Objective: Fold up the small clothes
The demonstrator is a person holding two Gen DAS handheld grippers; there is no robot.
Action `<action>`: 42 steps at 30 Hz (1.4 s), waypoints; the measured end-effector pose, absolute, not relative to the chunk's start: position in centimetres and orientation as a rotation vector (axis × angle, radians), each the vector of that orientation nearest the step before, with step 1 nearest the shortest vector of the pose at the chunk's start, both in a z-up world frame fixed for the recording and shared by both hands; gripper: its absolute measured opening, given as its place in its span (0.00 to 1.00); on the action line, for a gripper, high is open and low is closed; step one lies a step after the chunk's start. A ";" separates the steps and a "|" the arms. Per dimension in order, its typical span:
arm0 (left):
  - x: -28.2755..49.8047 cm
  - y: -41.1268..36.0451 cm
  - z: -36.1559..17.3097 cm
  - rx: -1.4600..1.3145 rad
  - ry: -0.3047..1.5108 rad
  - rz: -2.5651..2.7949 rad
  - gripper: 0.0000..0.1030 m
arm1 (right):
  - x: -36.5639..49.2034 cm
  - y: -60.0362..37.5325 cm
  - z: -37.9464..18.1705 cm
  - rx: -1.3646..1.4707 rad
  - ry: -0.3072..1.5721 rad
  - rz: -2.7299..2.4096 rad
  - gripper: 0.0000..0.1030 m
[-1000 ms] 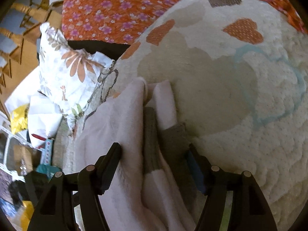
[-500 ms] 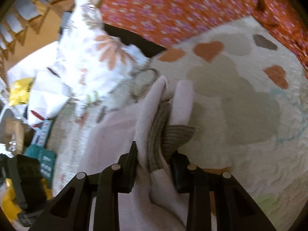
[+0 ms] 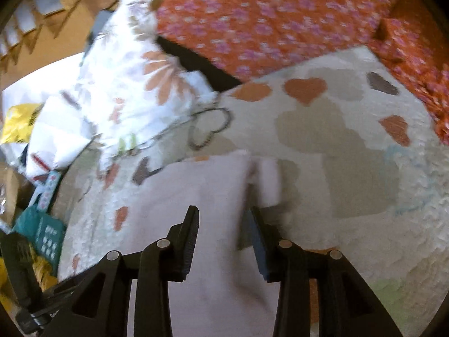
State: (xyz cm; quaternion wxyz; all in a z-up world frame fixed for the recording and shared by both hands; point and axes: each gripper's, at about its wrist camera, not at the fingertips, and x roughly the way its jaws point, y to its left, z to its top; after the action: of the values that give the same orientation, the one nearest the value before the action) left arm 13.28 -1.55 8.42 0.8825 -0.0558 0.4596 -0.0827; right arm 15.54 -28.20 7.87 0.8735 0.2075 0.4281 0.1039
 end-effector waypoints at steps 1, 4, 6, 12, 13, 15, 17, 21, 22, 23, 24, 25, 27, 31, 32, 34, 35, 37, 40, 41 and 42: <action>12.9 -1.5 8.6 -0.085 0.938 -0.152 0.68 | 15.6 -27.5 7.6 0.427 0.911 0.236 0.40; 12.4 -1.2 9.2 -0.022 0.888 -0.100 0.70 | 15.8 -25.5 6.4 0.366 0.974 0.255 0.40; 12.1 -0.6 9.6 -0.009 0.854 -0.074 0.72 | 16.2 -24.7 5.7 0.272 1.020 0.201 0.37; 11.1 1.1 11.3 -0.003 0.744 0.023 0.79 | 16.4 -25.2 5.6 0.226 1.022 0.098 0.36; 10.9 1.3 11.6 0.001 0.723 0.043 0.82 | 16.4 -25.2 5.7 0.220 1.020 0.085 0.36; 10.5 1.3 12.2 0.024 0.677 0.079 0.88 | 16.3 -25.5 5.9 0.225 1.017 0.073 0.39; 9.9 1.1 13.0 0.050 0.618 0.102 0.89 | 16.2 -25.6 6.1 0.230 1.019 0.073 0.40; 7.5 0.7 15.2 0.082 0.457 0.114 1.00 | 15.2 -25.5 7.5 0.215 0.988 0.069 0.43; 6.8 0.6 15.7 0.083 0.415 0.119 1.00 | 14.8 -25.5 8.0 0.215 0.975 0.068 0.44; 6.1 0.6 16.2 0.083 0.379 0.124 1.00 | 14.3 -25.6 8.6 0.216 0.960 0.069 0.44; 5.2 0.5 16.7 0.082 0.339 0.138 1.00 | 13.8 -25.6 9.1 0.216 0.949 0.071 0.45; 4.7 0.5 17.0 0.083 0.321 0.157 1.00 | 13.2 -25.7 9.6 0.224 0.936 0.074 0.46; 3.6 0.3 17.5 0.076 0.309 0.203 1.00 | 11.8 -25.8 10.8 0.227 0.906 0.076 0.48; 2.1 0.1 18.1 0.011 0.378 0.130 1.00 | 8.8 -25.9 13.1 0.223 0.852 0.079 0.56; 1.9 0.0 18.1 0.007 0.390 0.116 1.00 | 8.2 -25.9 13.4 0.221 0.845 0.080 0.57; 1.1 -0.1 17.7 0.006 0.411 0.100 1.00 | 6.5 -26.0 14.1 0.217 0.835 0.084 0.61; 1.0 -0.2 17.3 0.006 0.430 0.088 1.00 | 5.8 -26.1 14.2 0.218 0.835 0.081 0.63; 1.1 -0.3 15.8 0.002 0.498 0.052 1.00 | 4.2 -26.4 13.8 0.216 0.851 0.073 0.65; 1.7 -0.6 13.6 -0.010 0.611 0.008 1.00 | 3.0 -26.4 12.5 0.184 0.890 0.052 0.65; 1.9 -0.8 13.0 -0.011 0.644 -0.007 1.00 | 2.8 -26.3 12.0 0.169 0.904 0.045 0.65; 1.9 -1.0 12.5 -0.014 0.663 -0.016 1.00 | 2.8 -26.2 11.5 0.154 0.919 0.040 0.65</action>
State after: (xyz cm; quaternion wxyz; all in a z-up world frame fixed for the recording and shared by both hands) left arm 1.93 -0.96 12.49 0.9455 -0.0069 0.3255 -0.0081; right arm 2.77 -26.21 11.47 0.8932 0.0745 0.4431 0.0192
